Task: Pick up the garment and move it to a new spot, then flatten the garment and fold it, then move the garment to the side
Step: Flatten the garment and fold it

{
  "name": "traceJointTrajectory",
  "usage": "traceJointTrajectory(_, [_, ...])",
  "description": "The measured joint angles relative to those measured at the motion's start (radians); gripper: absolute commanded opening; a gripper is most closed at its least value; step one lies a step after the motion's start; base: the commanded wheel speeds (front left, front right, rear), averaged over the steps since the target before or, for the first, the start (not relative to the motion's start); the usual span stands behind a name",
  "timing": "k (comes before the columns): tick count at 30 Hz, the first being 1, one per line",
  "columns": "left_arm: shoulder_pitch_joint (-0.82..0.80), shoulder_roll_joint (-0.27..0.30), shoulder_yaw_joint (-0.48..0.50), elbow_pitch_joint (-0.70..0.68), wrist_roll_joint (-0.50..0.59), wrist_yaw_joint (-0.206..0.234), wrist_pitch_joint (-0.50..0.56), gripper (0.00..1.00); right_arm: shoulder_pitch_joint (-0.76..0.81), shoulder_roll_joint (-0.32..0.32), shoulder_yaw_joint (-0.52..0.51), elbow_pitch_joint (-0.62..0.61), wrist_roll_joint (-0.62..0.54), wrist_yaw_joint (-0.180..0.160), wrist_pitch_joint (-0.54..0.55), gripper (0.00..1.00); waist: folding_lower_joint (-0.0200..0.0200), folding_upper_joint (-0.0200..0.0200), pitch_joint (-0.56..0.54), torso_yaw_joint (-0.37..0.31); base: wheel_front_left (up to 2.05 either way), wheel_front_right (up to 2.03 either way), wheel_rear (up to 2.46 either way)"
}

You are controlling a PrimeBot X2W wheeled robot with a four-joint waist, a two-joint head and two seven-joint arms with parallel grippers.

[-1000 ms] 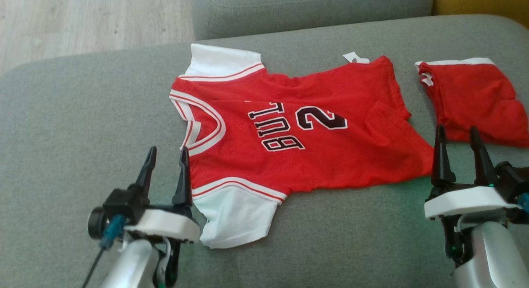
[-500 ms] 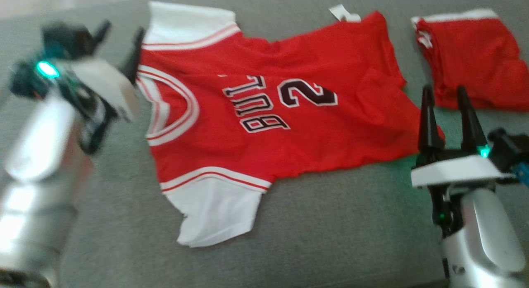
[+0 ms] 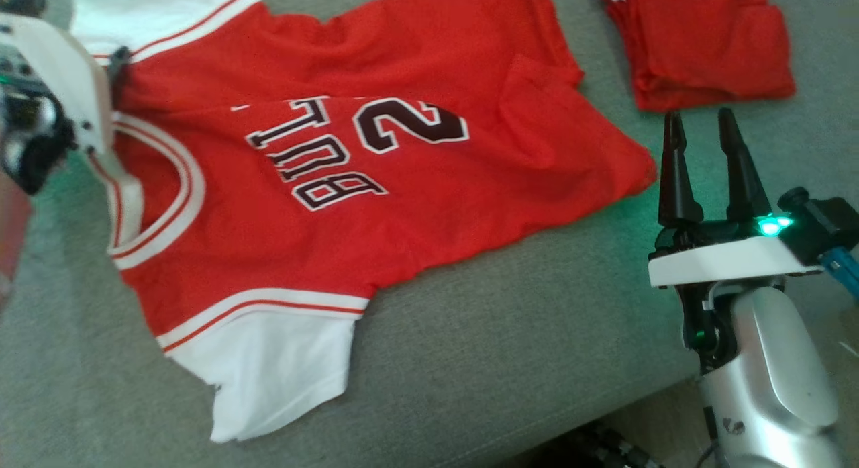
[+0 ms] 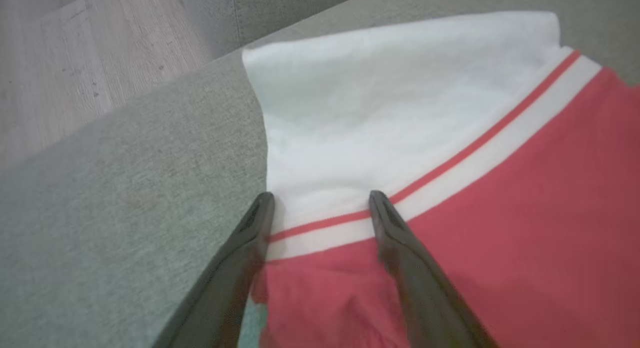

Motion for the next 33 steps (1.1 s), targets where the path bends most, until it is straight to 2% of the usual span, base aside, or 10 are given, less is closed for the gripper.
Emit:
traceJointTrajectory(3, [-0.018, 0.021, -0.027, 0.001, -0.029, 0.000, 0.042, 1.00, 0.000, 0.000, 0.001, -0.004, 0.000, 0.000, 0.000, 1.00, 0.0000, 0.0000, 0.005, -0.014, 0.00, 0.00, 0.00])
traceJointTrajectory(4, [-0.022, 0.030, -0.037, 0.001, -0.040, 0.000, 0.057, 0.71, 0.000, 0.000, 0.001, -0.006, 0.000, 0.000, 0.000, 1.00, 0.0000, 0.0000, 0.005, -0.020, 0.00, 0.00, 0.00])
traceJointTrajectory(5, [-0.027, 0.038, -0.050, -0.002, -0.053, 0.000, 0.073, 0.06, 0.000, 0.000, 0.002, -0.009, 0.000, 0.000, 0.000, 1.00, -0.0001, 0.0000, 0.004, -0.024, 0.00, 0.00, 0.00])
traceJointTrajectory(6, [-0.032, 0.044, -0.062, -0.005, -0.063, 0.000, 0.084, 0.00, 0.000, 0.000, 0.002, -0.011, 0.000, 0.000, 0.000, 1.00, -0.0001, 0.0000, 0.003, -0.027, 0.00, 0.00, 0.00])
traceJointTrajectory(9, [-0.032, 0.047, -0.073, 0.001, -0.077, 0.000, 0.055, 0.00, 0.000, 0.000, 0.002, -0.015, 0.000, 0.000, 0.000, 1.00, -0.0001, 0.0000, 0.001, -0.031, 0.00, 0.00, 0.00])
traceJointTrajectory(12, [-0.032, 0.047, -0.077, 0.029, -0.044, 0.007, -0.074, 0.00, 0.000, 0.000, 0.003, -0.017, 0.000, 0.000, 0.000, 1.00, 0.0000, 0.0000, 0.003, -0.032, 0.00, 0.00, 0.00])
traceJointTrajectory(22, [-0.176, 0.033, -0.050, 0.142, 0.078, 0.147, -0.566, 0.00, 0.000, 0.000, 0.009, -0.021, 0.000, 0.000, 0.000, 1.00, 0.0000, 0.0000, 0.007, -0.023, 0.00, 0.00, 0.00])
traceJointTrajectory(23, [-0.186, 0.026, -0.049, 0.156, 0.082, 0.147, -0.589, 0.76, 0.000, 0.000, 0.009, -0.021, -0.001, 0.000, 0.000, 1.00, 0.0000, 0.0000, 0.007, -0.020, 0.00, 0.00, 0.00])
traceJointTrajectory(24, [-0.191, 0.017, -0.049, 0.170, 0.084, 0.150, -0.613, 1.00, 0.000, 0.000, 0.009, -0.021, -0.001, 0.000, 0.000, 1.00, -0.0001, 0.0000, 0.007, -0.017, 0.00, 0.00, 0.00])
traceJointTrajectory(33, [-0.184, -0.094, -0.035, 0.258, 0.067, 0.108, -0.773, 1.00, -0.001, 0.000, -0.002, -0.011, -0.031, 0.000, 0.000, 1.00, 0.0000, 0.0000, -0.024, 0.052, 0.00, 0.00, 0.00])
